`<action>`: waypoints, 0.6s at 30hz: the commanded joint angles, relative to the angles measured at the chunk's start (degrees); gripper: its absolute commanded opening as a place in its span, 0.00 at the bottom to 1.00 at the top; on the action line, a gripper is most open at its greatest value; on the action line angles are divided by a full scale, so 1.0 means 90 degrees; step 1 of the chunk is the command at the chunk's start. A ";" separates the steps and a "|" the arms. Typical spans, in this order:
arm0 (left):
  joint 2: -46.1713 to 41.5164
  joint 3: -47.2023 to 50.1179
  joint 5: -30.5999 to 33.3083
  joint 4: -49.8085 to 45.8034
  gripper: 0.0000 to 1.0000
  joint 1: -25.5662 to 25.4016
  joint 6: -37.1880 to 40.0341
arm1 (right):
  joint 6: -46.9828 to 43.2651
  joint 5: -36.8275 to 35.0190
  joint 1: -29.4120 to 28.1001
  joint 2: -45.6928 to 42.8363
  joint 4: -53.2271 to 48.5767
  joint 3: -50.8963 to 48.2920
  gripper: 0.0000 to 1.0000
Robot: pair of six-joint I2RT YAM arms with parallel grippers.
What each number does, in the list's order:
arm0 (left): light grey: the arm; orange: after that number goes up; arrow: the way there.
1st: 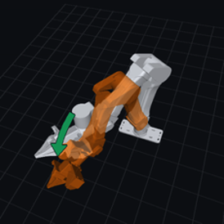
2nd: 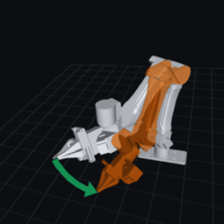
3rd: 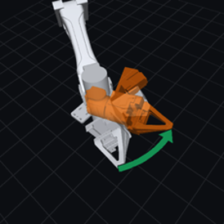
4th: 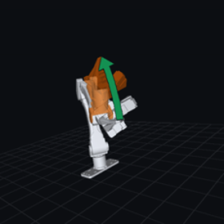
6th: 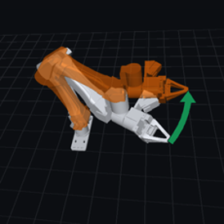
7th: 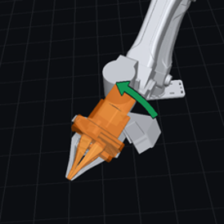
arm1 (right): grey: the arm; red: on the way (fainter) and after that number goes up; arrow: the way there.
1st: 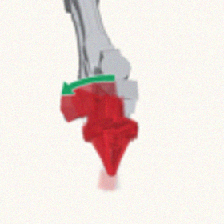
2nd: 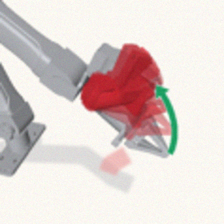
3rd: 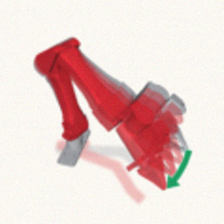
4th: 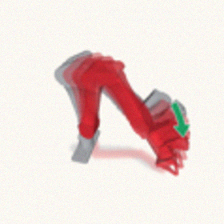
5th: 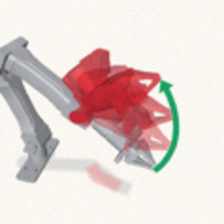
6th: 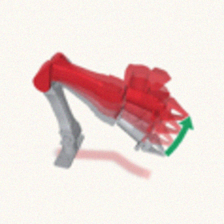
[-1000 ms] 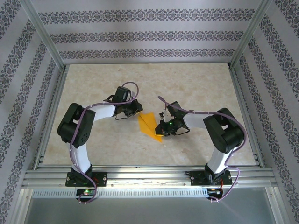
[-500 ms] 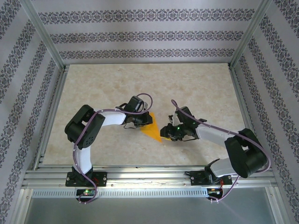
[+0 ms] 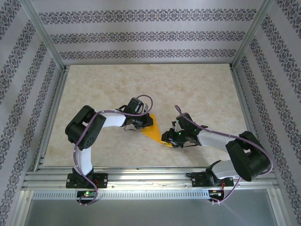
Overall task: Fold a paper plane with a square sheet of paper (pick it up from the middle)
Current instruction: Turn over the paper at the center of the table.
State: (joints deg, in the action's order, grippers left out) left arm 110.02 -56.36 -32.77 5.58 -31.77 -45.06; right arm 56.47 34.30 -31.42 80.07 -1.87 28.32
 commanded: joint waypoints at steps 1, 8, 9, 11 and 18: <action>0.0236 0.0236 -0.0035 0.0014 0.10 0.0131 -0.0161 | 0.0290 0.0031 -0.0103 0.0214 0.0396 -0.0060 0.32; 0.0233 0.0184 0.0064 -0.0139 0.10 0.0123 -0.0100 | 0.0368 -0.0100 -0.0171 0.0437 0.0471 -0.0138 0.31; 0.0218 0.0152 0.0104 -0.0245 0.10 0.0131 -0.0025 | 0.0369 -0.0092 -0.0166 0.0439 0.0476 -0.0139 0.31; 0.0199 0.0101 0.0149 -0.0411 0.10 0.0127 0.0074 | 0.0379 -0.0223 -0.0170 0.0283 0.0380 -0.0145 0.30; 0.0220 0.0095 0.0122 -0.0345 0.10 0.0130 0.0026 | 0.0333 -0.0163 -0.0139 0.0110 0.0199 -0.0260 0.28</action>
State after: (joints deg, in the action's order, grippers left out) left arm 110.04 -55.77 -33.82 6.70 -31.27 -46.02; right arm 59.68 32.80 -32.40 80.82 1.15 26.98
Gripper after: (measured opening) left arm 0.100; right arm 0.282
